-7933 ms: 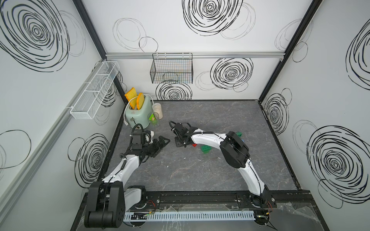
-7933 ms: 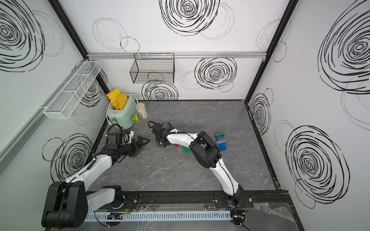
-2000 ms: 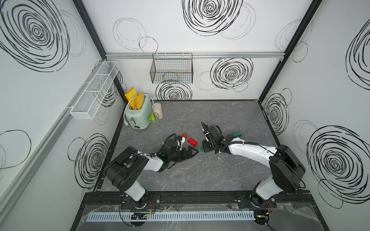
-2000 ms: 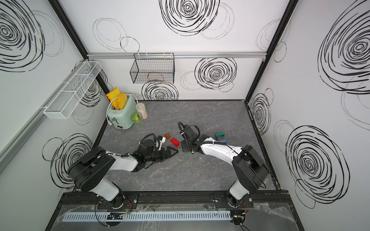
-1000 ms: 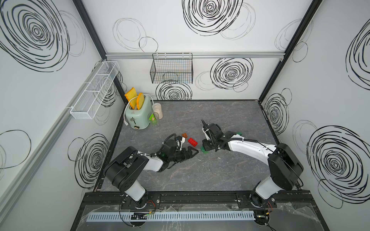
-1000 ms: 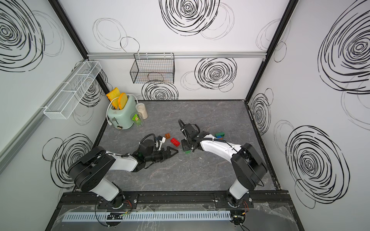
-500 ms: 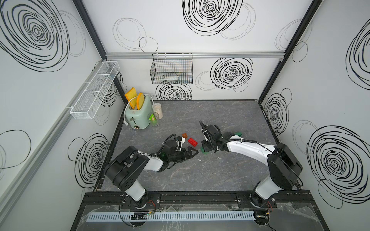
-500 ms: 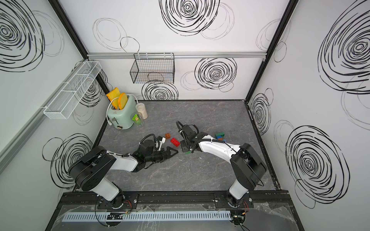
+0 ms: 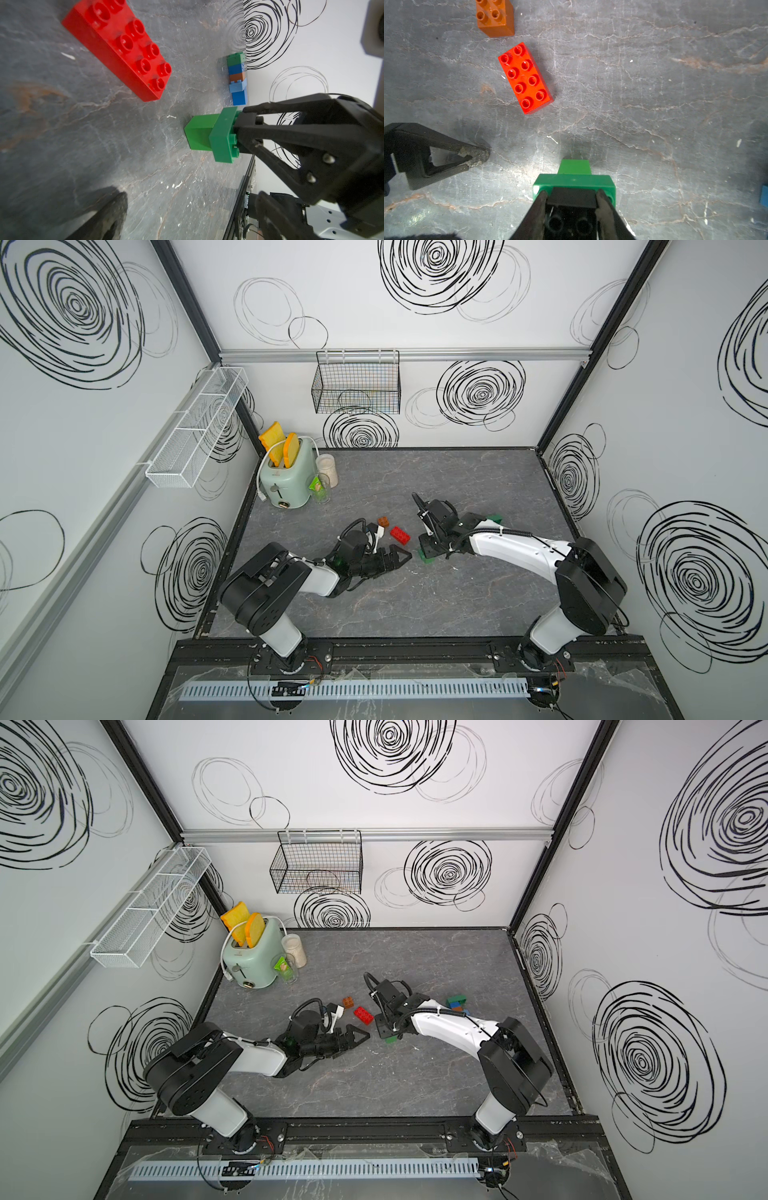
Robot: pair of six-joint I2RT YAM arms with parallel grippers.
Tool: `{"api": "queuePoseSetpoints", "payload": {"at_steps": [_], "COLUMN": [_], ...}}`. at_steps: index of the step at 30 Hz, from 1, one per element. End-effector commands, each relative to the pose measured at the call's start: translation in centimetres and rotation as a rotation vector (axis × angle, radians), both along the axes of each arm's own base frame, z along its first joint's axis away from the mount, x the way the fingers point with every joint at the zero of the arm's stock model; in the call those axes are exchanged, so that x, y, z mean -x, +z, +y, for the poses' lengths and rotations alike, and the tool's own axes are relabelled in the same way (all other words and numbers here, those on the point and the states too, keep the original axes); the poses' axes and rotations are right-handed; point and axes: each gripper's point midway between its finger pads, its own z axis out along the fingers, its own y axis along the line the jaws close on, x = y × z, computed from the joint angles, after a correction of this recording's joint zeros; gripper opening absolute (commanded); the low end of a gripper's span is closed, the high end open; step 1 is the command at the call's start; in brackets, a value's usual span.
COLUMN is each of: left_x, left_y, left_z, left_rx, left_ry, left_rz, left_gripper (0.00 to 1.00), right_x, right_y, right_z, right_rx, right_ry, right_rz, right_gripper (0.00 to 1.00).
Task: Assemble the letter f with lego
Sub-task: Assemble the lego brick with the lego brick.
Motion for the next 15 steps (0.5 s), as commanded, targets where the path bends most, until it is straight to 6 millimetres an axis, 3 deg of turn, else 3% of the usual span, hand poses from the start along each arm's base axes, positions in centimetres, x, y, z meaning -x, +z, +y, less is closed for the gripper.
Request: {"api": "queuePoseSetpoints", "payload": {"at_steps": [1,15], "left_x": [-0.4,-0.7], "left_y": [0.8,1.9], "left_z": [-0.1,-0.2], "left_rx": [0.031,0.037], "left_ry": [0.002,0.009], "left_rz": [-0.025,-0.034], "left_gripper": [0.98,0.98], "right_x": [3.3,2.1], "right_y": [-3.1,-1.8], "right_z": [-3.1,-2.7], "right_rx": [0.144,0.097], "right_ry": [0.003,-0.002], "right_rz": [0.17,0.125], "right_gripper": [0.4,0.42]}}
